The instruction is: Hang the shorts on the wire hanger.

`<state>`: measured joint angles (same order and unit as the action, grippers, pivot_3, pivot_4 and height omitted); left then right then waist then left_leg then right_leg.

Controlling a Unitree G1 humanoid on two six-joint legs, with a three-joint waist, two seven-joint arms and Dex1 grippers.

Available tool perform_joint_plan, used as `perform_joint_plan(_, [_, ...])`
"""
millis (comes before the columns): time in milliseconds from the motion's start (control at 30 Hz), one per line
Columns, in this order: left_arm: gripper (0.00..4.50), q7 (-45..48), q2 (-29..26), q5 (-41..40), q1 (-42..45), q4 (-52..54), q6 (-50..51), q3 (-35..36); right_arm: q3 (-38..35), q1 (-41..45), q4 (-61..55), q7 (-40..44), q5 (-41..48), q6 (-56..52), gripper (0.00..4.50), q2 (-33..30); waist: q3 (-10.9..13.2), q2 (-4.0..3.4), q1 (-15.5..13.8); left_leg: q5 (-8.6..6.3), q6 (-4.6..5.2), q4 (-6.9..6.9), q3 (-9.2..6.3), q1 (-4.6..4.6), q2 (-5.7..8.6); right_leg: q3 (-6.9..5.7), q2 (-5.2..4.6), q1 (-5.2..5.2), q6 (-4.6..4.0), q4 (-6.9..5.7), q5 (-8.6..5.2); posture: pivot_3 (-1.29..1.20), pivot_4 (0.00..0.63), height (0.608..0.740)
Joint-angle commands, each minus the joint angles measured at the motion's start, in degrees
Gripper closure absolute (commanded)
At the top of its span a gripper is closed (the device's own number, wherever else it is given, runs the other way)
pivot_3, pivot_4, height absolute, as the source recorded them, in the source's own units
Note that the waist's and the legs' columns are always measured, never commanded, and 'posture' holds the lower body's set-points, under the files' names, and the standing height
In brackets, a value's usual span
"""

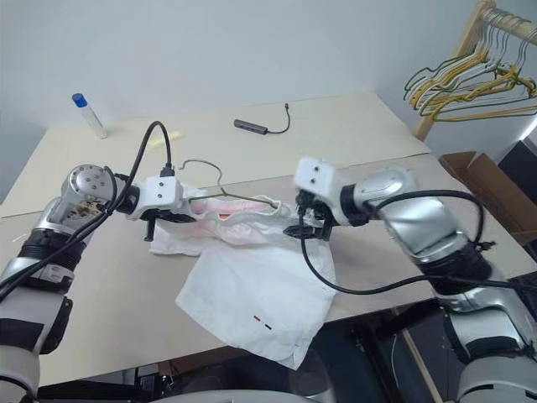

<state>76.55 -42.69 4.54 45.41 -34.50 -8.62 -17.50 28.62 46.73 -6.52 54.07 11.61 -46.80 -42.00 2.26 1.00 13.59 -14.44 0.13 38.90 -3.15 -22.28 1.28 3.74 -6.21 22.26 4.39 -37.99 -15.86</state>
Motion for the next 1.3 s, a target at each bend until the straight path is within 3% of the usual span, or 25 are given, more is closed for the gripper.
perform_joint_plan(33, [4.5,-0.19,-0.3,-0.88,1.09,2.23,0.1,2.0,0.53,4.17,5.65,1.23,-3.19,2.09,0.05,2.52,0.0,0.0,0.03,0.0,0.0,0.0,0.0,0.01,0.02,0.0,0.0,0.0,0.0,-0.01,0.0,-0.2,0.0,0.74])
perform_joint_plan(67, [4.5,-0.2,-0.27,-0.85,1.13,2.25,0.12,2.01,0.86,4.99,6.66,2.33,-3.43,2.38,0.05,3.11,0.0,0.0,0.05,0.0,0.0,-0.02,-0.01,0.0,0.01,0.0,0.0,0.02,0.0,-0.01,0.0,-0.2,0.0,0.74])
perform_joint_plan(167, [4.5,-0.43,-0.05,-0.61,1.47,1.96,-0.13,1.91,3.0,6.54,8.07,5.55,-5.12,4.27,0.89,4.05,0.0,0.0,0.05,0.0,0.0,-0.01,-0.02,-0.01,0.01,-0.01,-0.02,0.04,-0.01,-0.02,0.01,-0.2,0.0,0.74])
perform_joint_plan(367, [4.5,-1.22,1.29,-0.18,2.86,1.06,-0.52,1.52,5.53,6.56,8.72,9.12,-8.33,6.27,3.1,5.58,0.0,0.0,0.03,0.0,0.0,0.01,-0.03,0.0,0.06,-0.02,-0.03,0.03,-0.01,-0.04,0.0,-0.2,0.0,0.74])
perform_joint_plan(467, [4.5,-1.36,2.15,0.03,3.53,0.55,-0.87,1.32,6.05,6.63,8.53,9.88,-9.56,6.32,3.92,6.5,0.0,0.0,0.05,0.0,0.0,0.01,-0.04,0.0,0.09,-0.03,-0.02,0.03,-0.01,-0.04,0.0,-0.21,0.0,0.74])
perform_joint_plan(567, [4.5,-1.36,2.8,0.22,4.02,0.32,-1.07,1.44,5.72,6.48,8.64,10.35,-10.57,6.29,4.33,7.0,0.0,0.0,0.25,0.0,0.0,0.0,-0.04,0.0,0.1,-0.03,-0.03,0.03,-0.01,-0.04,0.0,-0.22,0.0,0.74])
perform_joint_plan(733, [4.5,-1.04,3.02,-0.37,4.41,0.64,-1.55,2.09,4.67,5.27,8.24,10.84,-11.18,5.8,4.41,6.66,0.0,0.0,0.87,0.0,0.0,0.0,-0.04,0.0,0.09,-0.03,-0.03,0.04,-0.01,-0.05,0.0,-0.22,0.0,0.74])
perform_joint_plan(1033, [1.69,-0.23,3.93,-9.53,3.35,3.63,-0.05,9.78,-5.98,-1.22,3.17,9.71,-4.2,-3.86,4.41,4.11,-0.01,0.01,1.58,0.0,0.0,0.0,-0.1,-0.03,0.09,-0.07,-0.16,0.02,0.0,-0.04,0.0,-0.22,0.0,0.74])
perform_joint_plan(1200, [0.17,-6.06,3.8,-11.36,3.23,4.28,0.19,14.47,-14.13,-7.91,-2.43,6.61,0.22,-10.92,4.41,1.2,-0.01,0.01,1.52,0.0,0.0,0.0,-0.13,-0.02,0.08,-0.08,-0.16,0.01,0.0,-0.04,0.0,-0.23,0.0,0.74])
perform_joint_plan(1300, [0.03,-15.98,4.77,-9.23,5.36,2.46,-0.2,17.16,-20.71,-13.65,-6.3,2.73,2.68,-16.08,4.41,0.2,-0.02,0.03,1.37,0.0,0.0,-0.01,-0.13,-0.02,0.07,-0.08,-0.17,-0.01,0.0,-0.04,0.0,-0.23,0.0,0.74])
